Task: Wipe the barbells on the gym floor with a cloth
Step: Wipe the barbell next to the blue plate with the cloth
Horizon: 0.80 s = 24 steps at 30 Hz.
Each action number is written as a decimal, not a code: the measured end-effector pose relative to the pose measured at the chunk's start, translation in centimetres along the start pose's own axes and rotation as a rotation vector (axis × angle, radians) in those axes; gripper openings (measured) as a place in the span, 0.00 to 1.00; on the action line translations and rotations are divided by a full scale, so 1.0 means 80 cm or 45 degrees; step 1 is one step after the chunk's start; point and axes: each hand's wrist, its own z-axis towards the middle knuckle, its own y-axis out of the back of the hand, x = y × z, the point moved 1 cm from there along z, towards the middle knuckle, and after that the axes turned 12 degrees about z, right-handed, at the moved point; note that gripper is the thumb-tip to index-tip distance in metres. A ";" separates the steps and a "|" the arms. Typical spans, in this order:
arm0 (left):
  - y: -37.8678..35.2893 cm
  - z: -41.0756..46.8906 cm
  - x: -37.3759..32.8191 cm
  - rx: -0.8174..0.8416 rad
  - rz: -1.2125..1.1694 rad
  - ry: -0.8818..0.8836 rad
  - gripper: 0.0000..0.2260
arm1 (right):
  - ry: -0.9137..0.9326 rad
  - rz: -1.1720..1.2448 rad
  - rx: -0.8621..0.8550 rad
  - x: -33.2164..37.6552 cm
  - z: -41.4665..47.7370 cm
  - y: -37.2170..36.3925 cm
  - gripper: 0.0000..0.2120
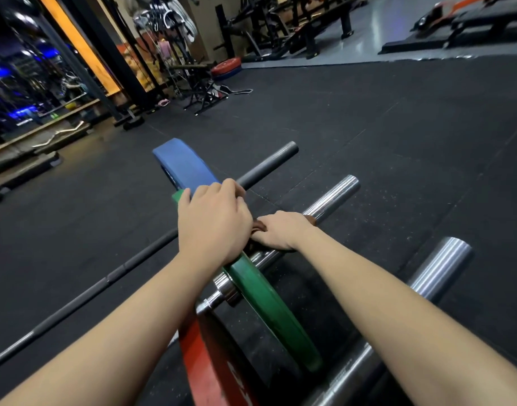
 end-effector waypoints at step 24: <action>0.006 -0.001 -0.004 0.041 -0.005 0.030 0.12 | 0.016 -0.005 0.069 0.039 -0.020 -0.032 0.21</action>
